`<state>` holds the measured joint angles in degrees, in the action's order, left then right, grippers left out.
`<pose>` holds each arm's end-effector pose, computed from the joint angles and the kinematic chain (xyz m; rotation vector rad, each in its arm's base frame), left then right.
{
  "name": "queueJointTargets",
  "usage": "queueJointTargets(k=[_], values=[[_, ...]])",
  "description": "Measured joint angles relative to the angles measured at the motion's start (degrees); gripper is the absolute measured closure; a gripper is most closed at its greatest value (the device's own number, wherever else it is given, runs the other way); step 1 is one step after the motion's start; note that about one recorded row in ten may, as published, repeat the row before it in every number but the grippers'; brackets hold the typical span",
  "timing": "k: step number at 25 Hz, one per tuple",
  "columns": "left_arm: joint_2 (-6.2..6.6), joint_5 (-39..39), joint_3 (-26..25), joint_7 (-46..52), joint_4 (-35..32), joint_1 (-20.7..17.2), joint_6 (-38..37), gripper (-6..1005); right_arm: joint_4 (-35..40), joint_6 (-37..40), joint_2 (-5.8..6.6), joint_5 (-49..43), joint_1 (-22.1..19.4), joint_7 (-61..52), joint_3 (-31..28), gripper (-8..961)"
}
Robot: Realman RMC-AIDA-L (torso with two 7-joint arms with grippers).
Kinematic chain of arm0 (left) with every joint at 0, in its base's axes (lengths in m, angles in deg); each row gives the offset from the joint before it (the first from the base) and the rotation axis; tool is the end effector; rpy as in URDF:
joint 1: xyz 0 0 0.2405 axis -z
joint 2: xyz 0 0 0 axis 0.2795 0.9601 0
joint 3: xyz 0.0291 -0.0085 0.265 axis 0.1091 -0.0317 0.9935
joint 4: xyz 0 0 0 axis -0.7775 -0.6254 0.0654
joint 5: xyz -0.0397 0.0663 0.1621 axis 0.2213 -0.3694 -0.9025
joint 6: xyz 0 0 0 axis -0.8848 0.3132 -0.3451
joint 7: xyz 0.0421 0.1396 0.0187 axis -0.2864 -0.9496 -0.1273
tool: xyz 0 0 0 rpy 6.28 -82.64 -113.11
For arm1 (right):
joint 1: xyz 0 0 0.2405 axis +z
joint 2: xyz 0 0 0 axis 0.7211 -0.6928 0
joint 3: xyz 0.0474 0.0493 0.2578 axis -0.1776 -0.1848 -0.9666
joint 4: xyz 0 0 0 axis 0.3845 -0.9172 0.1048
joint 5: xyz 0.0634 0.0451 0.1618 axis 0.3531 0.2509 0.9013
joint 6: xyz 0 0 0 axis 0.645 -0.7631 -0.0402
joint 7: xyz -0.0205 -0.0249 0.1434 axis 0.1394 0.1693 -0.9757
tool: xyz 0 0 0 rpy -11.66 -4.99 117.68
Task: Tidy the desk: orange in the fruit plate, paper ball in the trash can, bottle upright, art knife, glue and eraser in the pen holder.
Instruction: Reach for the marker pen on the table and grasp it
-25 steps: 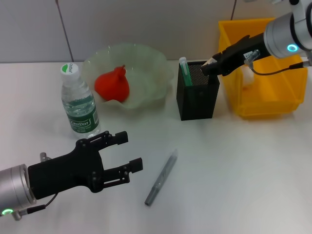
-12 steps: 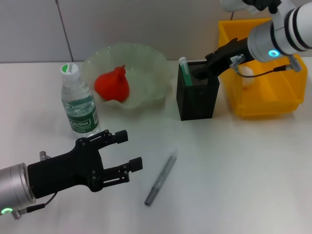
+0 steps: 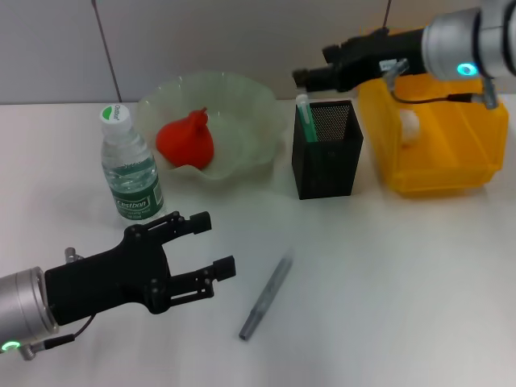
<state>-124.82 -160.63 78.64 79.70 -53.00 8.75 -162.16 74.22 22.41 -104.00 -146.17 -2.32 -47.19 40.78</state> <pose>-0.2548 0.2667 -0.0225 -2.6261 -0.5055 -1.0800 0.1314 0.4237 0.0124 -2.4749 0.5823 0.3021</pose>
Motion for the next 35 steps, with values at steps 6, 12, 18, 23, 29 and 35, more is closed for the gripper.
queueJointTargets(k=[6,12,18,23,29,35], values=[[0.0,0.39,0.0,0.02,0.06,0.0,-0.1,186,0.21,9.29,0.24,22.77,-8.1,17.82,-5.12,287],[0.0,0.51,-0.07,0.05,0.15,0.13,-0.13,186,-11.74,20.91,0.79,30.39,-11.85,34.15,-12.52,286],[0.08,0.81,-0.08,0.15,0.27,0.16,0.17,186,-23.46,27.59,3.07,28.11,-13.78,45.52,-13.12,287],[0.16,0.62,-0.06,1.4,0.02,0.44,0.87,186,-26.87,27.4,3.1,25.17,-15.75,50.05,-13.28,286],[0.22,0.55,0.3,2.66,-0.23,0.61,3.19,186,-32.26,25.79,2.58,24.52,-17.47,56.79,-13.52,287],[0.04,0.91,-0.01,4.55,-0.82,1.83,1.93,188,-33.08,24.39,2.2,24.63,-18.76,57.76,-13.59,287]])
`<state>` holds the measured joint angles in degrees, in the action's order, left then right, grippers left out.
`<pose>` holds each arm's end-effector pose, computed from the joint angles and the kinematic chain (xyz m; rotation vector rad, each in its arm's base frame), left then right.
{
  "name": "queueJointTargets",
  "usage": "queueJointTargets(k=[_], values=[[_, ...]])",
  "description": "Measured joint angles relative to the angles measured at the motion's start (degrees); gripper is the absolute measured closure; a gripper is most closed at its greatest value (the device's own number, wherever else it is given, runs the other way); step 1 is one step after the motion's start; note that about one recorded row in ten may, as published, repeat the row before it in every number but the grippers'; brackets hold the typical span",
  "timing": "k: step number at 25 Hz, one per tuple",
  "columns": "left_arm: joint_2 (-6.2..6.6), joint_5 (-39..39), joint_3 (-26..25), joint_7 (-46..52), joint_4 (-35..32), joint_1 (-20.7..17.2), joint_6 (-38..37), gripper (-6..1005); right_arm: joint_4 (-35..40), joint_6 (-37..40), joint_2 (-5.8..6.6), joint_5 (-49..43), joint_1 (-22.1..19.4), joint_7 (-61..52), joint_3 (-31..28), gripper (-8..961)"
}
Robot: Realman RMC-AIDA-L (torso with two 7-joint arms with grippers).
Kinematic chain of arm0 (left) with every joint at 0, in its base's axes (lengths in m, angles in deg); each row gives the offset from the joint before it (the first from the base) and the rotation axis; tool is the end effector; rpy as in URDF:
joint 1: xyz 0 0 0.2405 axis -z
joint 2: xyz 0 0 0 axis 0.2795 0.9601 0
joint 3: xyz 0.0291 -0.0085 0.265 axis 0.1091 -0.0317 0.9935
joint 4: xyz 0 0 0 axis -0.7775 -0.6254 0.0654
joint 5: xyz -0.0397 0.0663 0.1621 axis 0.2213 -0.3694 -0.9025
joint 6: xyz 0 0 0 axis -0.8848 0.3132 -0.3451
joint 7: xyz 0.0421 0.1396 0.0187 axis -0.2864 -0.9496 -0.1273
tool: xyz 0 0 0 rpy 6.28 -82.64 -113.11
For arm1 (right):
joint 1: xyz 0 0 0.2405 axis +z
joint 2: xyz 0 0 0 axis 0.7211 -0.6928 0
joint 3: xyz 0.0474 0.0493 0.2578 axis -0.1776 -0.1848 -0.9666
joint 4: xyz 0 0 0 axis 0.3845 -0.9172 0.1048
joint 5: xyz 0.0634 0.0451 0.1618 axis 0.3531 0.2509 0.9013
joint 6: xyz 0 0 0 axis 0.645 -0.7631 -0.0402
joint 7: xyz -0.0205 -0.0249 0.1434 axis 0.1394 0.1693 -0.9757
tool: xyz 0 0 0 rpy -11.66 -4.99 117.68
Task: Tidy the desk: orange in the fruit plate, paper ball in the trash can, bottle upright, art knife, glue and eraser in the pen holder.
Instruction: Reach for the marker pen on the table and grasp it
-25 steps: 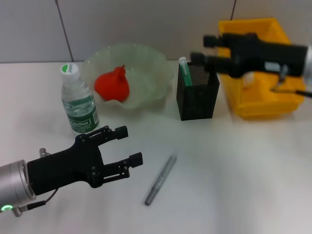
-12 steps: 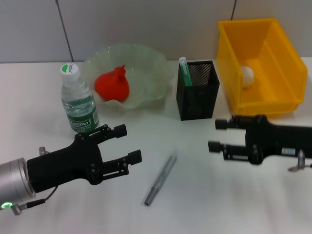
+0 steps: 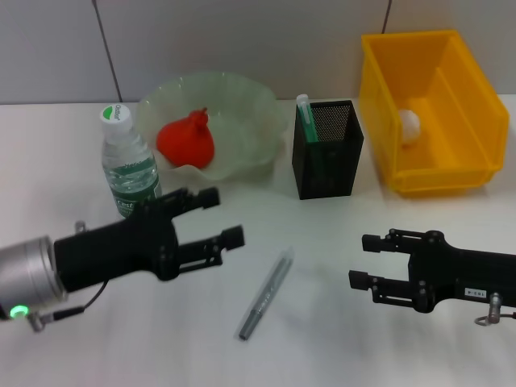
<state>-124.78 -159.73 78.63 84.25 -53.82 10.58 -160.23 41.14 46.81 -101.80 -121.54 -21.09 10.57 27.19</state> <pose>-0.2482 0.2812 -0.0201 -2.6136 -0.5688 -1.0824 0.2753 0.2867 -0.0226 -2.7118 0.5298 0.7061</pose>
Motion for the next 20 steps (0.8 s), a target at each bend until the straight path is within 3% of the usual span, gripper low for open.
queueJointTargets(k=[3,6,12,16,17,20], values=[[-0.07,0.08,-0.04,1.4,-0.72,0.8,-0.88,189,-0.02,-0.18,-0.03,0.06,-0.34,0.02,-0.48,286],[-0.21,0.04,0.63,18.54,-8.49,6.68,-2.86,190,-0.03,-0.19,0.01,0.0,-0.57,0.03,-0.7,286],[0.02,-1.64,5.62,41.61,-21.59,9.75,0.24,195,0.19,-0.26,0.8,-0.1,-1.13,0.04,-0.69,287],[0.06,-7.74,9.48,57.35,-33.28,10.65,3.29,198,0.42,-0.54,1.03,-0.13,-1.21,0.51,-0.69,287],[0.1,-12.67,10.14,64.59,-37.63,12.17,3.88,199,0.46,-0.57,1.12,-0.16,-1.19,0.71,-0.69,287],[0.12,-17.72,10.19,70.31,-39.42,14.33,3.79,199,0.5,-0.6,1.28,-0.25,-1.1,0.81,-0.69,287]])
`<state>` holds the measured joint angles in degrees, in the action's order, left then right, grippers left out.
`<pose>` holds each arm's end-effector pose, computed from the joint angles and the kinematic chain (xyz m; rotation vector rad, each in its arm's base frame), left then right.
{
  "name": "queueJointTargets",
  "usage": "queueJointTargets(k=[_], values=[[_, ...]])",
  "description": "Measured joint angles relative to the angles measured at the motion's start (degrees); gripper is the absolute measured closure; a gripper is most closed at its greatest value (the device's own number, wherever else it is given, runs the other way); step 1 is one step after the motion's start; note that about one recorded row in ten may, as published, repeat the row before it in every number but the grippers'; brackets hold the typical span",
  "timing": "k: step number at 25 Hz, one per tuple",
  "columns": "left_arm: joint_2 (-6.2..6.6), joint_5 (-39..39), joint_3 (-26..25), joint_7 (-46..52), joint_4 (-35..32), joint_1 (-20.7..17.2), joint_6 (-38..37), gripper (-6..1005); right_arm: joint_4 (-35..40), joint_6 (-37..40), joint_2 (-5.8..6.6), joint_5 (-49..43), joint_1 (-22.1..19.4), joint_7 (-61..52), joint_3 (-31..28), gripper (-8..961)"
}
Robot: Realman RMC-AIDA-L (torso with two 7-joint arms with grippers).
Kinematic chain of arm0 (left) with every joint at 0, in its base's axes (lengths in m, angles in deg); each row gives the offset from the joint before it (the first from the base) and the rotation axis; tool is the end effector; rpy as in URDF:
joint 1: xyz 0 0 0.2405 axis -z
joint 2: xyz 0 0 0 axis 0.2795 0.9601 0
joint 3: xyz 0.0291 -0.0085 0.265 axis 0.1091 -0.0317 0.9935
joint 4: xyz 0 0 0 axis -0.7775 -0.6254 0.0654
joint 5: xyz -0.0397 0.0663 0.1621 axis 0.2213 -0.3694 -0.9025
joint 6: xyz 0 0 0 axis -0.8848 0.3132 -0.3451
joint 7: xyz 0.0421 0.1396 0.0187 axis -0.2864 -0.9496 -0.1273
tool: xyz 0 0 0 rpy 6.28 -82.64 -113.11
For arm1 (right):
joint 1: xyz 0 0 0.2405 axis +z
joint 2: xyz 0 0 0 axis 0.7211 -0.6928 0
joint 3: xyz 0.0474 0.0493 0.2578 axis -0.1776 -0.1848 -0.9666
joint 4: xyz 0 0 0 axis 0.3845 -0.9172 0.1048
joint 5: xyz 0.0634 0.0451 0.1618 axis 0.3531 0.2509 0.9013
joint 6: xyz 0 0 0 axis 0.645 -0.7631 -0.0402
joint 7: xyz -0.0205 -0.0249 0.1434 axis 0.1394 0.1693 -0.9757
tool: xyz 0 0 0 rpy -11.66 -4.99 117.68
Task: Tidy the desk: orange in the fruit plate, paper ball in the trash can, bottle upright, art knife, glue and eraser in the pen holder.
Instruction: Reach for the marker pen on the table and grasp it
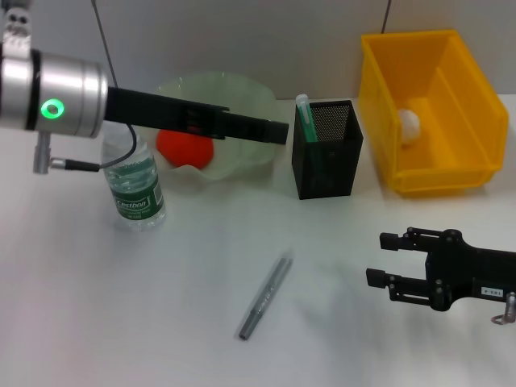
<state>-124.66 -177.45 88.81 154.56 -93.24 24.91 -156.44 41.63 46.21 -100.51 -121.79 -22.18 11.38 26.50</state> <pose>-0.1377 0.3639 0.0232 -2.7580 -1.1153 -0.5597 0.2873 0.2865 -0.0118 -2.6832 0.5210 0.6579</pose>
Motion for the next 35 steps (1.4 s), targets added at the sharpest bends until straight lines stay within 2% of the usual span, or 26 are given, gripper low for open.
queueJointTargets(k=[3,5,6,9,11,12,13,18,19,23,24,25,26,27,28,30,31,35], values=[[0.0,-3.81,0.03,3.44,-0.45,1.84,-0.3,200,0.05,0.0,0.07,-0.05,-0.06,0.46,0.0,287],[-0.18,-13.23,1.67,9.49,0.74,6.67,-1.02,200,0.07,0.01,0.07,-0.06,-0.09,0.57,0.0,287],[-0.18,-13.23,1.67,9.49,0.74,6.67,-1.02,200,0.1,0.01,0.07,-0.07,-0.09,0.59,0.0,287],[-0.33,-18.18,4.59,11.41,2.7,9.76,-1.07,201,0.11,0.0,0.07,-0.1,-0.08,0.76,0.0,287],[-0.33,-18.18,4.59,11.41,2.7,9.76,-1.07,201,0.13,0.0,0.07,-0.1,-0.08,0.78,0.0,287],[-0.43,-19.38,7.55,11.94,6.34,11.79,-0.22,201,0.2,0.0,0.06,-0.1,-0.07,0.79,0.0,287],[-0.46,-19.77,8.73,12.05,7.63,12.3,0.53,201,0.39,-0.07,0.06,-0.1,-0.06,0.8,-0.01,287],[-0.56,-20.45,11.24,12.23,9.98,13.03,2.41,202,0.62,-0.76,0.06,-0.1,0.1,0.8,-0.01,286],[-0.8,-20.68,17.07,13.07,13.27,13.46,7.0,202,0.62,-0.84,0.08,-0.1,0.15,0.8,-0.01,286],[-0.88,-20.66,18.29,13.25,13.64,13.45,7.78,203,0.63,-1.42,0.17,-0.1,0.21,0.8,-0.01,286],[-0.97,-20.39,21.27,13.59,14.51,13.4,9.64,203,0.63,-1.42,0.17,-0.1,0.21,0.8,-0.01,286],[-0.97,-20.39,21.27,13.59,14.51,13.4,9.64,203,0.62,-1.52,0.19,-0.1,0.21,0.8,-0.01,286],[-1.02,-20.27,24.46,14.12,15.5,13.45,11.25,203,0.62,-1.56,0.2,-0.1,0.21,0.8,0.02,286],[-1.02,-20.27,24.46,14.12,15.5,13.45,11.25,204,0.62,-1.56,0.2,-0.1,0.21,0.8,0.02,286],[-1.03,-20.24,26.63,14.75,15.81,13.45,12.29,204,0.62,-1.56,0.21,-0.1,0.21,0.8,0.04,286],[-1.03,-20.24,26.63,14.75,15.81,13.45,12.29,204,0.61,-1.57,0.22,-0.1,0.21,0.8,0.06,286],[-1.04,-20.01,29.76,15.73,15.9,13.32,13.99,204,0.61,-1.56,0.23,-0.1,0.25,0.8,0.1,286],[-1.04,-18.84,32.83,15.72,16.39,13.49,14.63,205,0.61,-1.56,0.24,-0.1,0.31,0.8,0.2,286]])
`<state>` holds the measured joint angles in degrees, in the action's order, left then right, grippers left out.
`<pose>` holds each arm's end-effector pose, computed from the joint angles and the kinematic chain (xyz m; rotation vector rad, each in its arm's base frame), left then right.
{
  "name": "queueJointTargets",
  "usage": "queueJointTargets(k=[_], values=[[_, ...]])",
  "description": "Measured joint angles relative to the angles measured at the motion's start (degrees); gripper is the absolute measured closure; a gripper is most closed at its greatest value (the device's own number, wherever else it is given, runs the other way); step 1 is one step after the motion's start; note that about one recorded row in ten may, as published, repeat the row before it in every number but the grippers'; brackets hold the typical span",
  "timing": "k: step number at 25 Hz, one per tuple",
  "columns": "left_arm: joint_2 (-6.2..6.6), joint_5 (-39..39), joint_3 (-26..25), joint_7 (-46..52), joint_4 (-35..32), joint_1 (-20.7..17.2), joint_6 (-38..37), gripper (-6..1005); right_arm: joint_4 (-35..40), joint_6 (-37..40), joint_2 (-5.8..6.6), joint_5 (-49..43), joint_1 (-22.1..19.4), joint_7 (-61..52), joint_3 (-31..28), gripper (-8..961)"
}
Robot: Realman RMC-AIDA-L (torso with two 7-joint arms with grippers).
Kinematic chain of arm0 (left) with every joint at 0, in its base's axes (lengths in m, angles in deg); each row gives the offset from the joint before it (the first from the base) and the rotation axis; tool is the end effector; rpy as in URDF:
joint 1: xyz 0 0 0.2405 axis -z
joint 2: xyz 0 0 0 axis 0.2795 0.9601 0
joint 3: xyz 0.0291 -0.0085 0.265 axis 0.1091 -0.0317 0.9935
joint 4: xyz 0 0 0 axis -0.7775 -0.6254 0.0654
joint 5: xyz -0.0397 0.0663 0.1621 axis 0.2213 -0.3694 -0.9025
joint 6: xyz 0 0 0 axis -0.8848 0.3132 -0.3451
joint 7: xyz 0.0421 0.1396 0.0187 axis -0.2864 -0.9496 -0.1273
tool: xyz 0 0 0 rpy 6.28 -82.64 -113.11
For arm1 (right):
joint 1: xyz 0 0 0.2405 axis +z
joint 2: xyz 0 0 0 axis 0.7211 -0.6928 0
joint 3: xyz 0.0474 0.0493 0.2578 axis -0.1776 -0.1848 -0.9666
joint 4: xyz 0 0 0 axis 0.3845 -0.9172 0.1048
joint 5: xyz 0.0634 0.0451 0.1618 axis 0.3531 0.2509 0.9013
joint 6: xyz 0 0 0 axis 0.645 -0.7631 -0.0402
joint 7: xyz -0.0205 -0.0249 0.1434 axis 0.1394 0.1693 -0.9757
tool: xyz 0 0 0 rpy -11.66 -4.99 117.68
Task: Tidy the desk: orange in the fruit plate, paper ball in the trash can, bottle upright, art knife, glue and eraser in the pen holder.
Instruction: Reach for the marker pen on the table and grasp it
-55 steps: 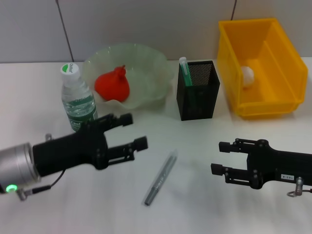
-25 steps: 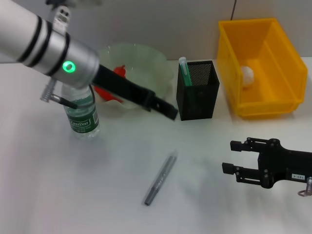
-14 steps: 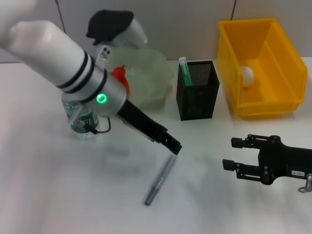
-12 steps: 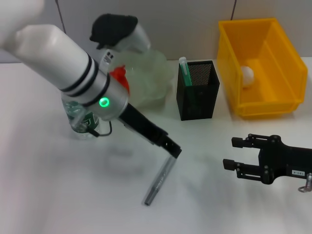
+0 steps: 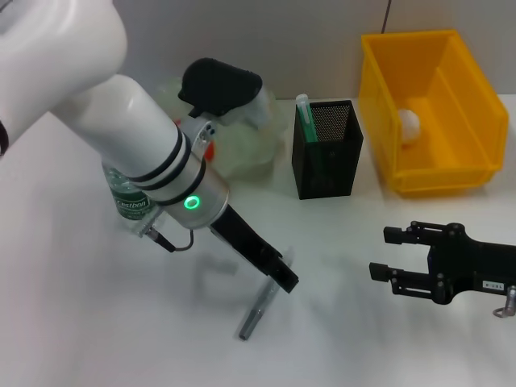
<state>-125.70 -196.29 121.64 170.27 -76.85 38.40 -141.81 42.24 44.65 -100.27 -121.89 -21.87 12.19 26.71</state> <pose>-0.1431 0.3634 -0.0815 -2.7529 -1.0403 0.4469 0.2888 0.2921 -0.0093 -2.6713 0.4857 0.6179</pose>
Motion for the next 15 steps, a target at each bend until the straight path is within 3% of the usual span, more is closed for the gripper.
queueJointTargets(k=[8,15], values=[[0.0,2.24,4.54,-2.3,0.19,-0.27,0.96,206,0.0,0.02,0.04,0.0,0.21,0.0,0.15,286],[0.0,2.34,5.6,-2.66,0.2,-0.66,1.91,207,0.0,0.03,0.08,0.01,0.33,0.0,0.14,287]])
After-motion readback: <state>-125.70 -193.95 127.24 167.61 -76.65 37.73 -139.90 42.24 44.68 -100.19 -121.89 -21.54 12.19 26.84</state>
